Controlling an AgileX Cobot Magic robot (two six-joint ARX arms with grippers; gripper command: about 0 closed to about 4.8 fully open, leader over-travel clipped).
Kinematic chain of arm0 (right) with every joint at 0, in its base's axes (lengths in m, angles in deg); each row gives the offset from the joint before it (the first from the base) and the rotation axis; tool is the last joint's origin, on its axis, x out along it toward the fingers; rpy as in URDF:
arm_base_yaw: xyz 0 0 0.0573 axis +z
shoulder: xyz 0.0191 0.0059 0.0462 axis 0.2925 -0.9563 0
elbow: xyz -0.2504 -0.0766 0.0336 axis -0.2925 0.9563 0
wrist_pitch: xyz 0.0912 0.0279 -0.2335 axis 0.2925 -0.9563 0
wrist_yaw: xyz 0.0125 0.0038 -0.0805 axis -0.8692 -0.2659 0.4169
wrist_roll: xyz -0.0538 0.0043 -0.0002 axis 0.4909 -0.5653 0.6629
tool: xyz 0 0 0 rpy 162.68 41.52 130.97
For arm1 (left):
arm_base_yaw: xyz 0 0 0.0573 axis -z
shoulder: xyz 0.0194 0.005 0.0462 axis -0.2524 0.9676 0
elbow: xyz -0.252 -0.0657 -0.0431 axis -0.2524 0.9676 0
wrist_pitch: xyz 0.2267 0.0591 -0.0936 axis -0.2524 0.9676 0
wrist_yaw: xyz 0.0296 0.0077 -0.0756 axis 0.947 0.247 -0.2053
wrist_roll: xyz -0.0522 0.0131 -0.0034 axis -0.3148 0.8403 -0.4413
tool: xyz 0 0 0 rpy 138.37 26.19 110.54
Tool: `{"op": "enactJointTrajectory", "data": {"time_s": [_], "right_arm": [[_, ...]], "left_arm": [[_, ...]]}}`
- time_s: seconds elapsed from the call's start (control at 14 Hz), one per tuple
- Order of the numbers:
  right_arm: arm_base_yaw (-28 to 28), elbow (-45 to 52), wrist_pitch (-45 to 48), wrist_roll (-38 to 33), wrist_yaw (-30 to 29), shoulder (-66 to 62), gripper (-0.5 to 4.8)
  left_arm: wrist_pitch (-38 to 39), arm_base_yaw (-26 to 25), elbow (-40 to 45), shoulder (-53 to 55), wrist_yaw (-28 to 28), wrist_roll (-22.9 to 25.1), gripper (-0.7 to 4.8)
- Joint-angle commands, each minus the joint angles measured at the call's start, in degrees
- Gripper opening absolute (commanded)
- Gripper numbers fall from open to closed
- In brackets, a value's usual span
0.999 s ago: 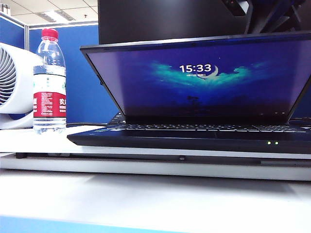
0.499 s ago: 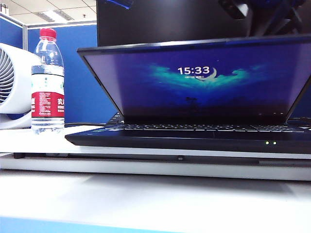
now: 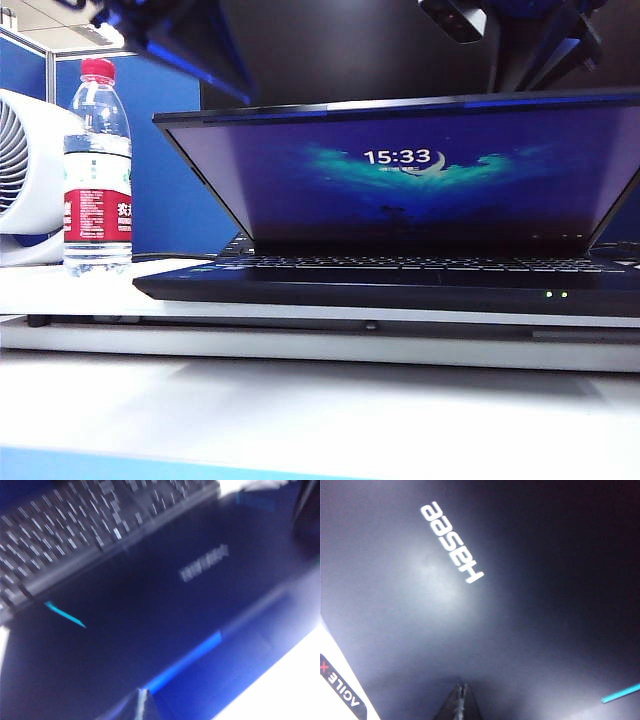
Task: Close the lid of the black laptop.
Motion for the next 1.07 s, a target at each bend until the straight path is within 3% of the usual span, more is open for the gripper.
{"op": "enactJointTrajectory", "data": {"time_s": [0.07, 0.5, 1.07], "right_arm": [[0.61, 0.11, -1.38, -0.92, 2.56, 0.07, -0.02], [1.29, 0.13, -1.70, -1.31, 3.26, -0.11, -0.02], [2.08, 0.20, -0.90, -1.68, 4.07, -0.26, -0.02]], "left_arm": [[-0.77, 0.02, -0.31, 1.55, 2.40, -0.28, -0.05], [-3.91, -0.68, -0.39, 2.47, 1.99, -0.92, -0.05], [-1.18, -0.59, -0.39, 1.55, -7.10, -2.86, -0.05]]}}
